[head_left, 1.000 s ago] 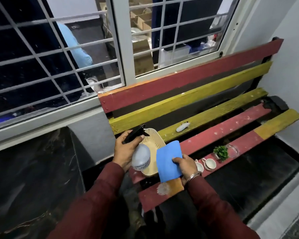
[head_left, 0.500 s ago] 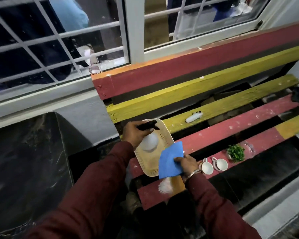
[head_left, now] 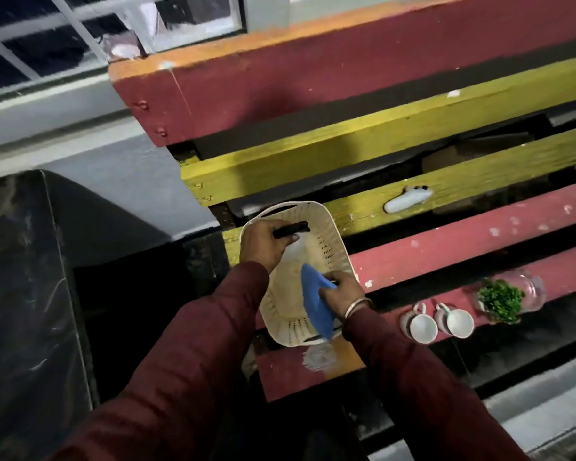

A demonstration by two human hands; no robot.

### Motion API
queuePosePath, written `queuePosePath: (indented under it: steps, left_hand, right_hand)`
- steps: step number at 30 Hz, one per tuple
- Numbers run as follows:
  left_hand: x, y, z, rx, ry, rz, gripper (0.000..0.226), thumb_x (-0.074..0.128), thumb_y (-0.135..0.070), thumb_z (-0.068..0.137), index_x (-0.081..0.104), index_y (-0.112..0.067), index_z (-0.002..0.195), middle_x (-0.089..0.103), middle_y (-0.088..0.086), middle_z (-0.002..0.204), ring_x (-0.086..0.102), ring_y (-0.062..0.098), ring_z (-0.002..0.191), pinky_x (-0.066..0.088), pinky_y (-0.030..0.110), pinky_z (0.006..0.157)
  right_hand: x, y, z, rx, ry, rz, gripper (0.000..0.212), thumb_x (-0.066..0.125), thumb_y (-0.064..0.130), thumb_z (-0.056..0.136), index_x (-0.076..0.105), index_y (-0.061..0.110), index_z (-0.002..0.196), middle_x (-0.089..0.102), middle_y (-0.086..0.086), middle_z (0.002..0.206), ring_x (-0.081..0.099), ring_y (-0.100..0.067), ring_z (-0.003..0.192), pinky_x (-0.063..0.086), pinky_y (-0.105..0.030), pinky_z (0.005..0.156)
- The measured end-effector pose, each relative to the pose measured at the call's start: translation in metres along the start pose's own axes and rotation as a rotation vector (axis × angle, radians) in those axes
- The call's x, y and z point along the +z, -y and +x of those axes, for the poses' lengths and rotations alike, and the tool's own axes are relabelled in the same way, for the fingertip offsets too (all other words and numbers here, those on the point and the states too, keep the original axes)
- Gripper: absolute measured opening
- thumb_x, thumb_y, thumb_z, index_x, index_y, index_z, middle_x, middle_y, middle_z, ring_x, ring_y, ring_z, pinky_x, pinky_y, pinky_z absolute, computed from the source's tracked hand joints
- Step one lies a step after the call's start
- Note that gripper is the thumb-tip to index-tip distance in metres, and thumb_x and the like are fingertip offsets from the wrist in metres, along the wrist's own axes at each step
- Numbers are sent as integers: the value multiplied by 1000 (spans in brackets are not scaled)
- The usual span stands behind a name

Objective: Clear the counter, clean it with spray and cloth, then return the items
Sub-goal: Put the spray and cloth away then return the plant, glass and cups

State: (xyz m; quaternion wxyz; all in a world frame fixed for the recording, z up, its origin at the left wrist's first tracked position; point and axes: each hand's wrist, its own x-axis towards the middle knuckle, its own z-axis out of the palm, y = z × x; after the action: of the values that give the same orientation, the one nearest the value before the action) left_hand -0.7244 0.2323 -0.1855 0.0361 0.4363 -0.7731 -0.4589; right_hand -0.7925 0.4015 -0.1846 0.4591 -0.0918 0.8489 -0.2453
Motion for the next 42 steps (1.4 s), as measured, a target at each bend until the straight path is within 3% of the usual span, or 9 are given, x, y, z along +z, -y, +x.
queuePosePath:
  steps: [4,7,12,15,18,21,30,36,42]
  left_hand:
    - [5,10,9,3,19,54,27,86,-23,78,82,-15,104,79,3,102,71,19,94,52,30,81]
    - [11,12,16,23,27,73,27,85,-27,79,82,-17,104,80,0,101,72,17,92,53,32,81]
    - [18,12,18,46,17,122,28,84,-31,79,81,-22,105,80,-1,98,71,17,90,52,32,79]
    - [19,14,16,37,27,137,27,83,-33,80,81,-24,106,80,0,98,72,20,93,54,36,84]
    - [18,16,16,52,40,154,29,82,-34,81,80,-24,108,79,2,102,72,22,97,55,39,87]
    - [17,13,14,74,52,192,26,80,-32,84,79,-21,108,79,4,102,71,24,98,54,39,86]
    - [8,4,3,118,19,237,23,75,-33,88,78,-21,108,78,3,99,70,25,95,55,40,84]
    - [2,3,-9,231,-81,313,39,74,-26,88,70,-9,123,69,10,125,62,31,117,50,42,98]
    - [-1,-17,-48,363,-132,345,37,69,-14,85,67,-8,122,61,13,126,51,35,119,44,44,100]
  right_hand:
    - [4,1,15,-65,109,-94,33,54,18,70,73,16,97,71,-5,88,63,-21,83,43,-22,65]
    - [16,2,32,-61,208,-182,30,56,6,78,71,17,101,70,-4,94,58,-16,84,39,-19,67]
    - [32,4,55,-22,219,-270,17,57,8,78,59,22,87,62,-7,90,58,-23,84,46,-24,69]
    - [36,0,65,-11,159,-298,20,56,7,80,60,16,97,62,-11,93,59,-26,89,46,-24,73]
    - [33,-1,69,-75,86,-392,47,57,6,79,53,14,125,62,-16,119,58,-32,111,45,-27,88]
    - [29,0,64,-115,68,-373,63,59,2,79,43,9,139,52,-16,134,50,-30,123,37,-25,98]
    - [24,-7,47,-166,-47,-301,51,55,-2,77,55,4,128,55,-18,128,51,-32,121,35,-25,100]
    - [24,-10,34,-229,-104,-264,49,55,-3,74,59,3,123,56,-18,126,52,-33,117,38,-28,99]
    - [-5,-20,-17,-369,-273,-196,55,53,-2,73,54,4,127,55,-16,124,52,-34,114,43,-35,98]
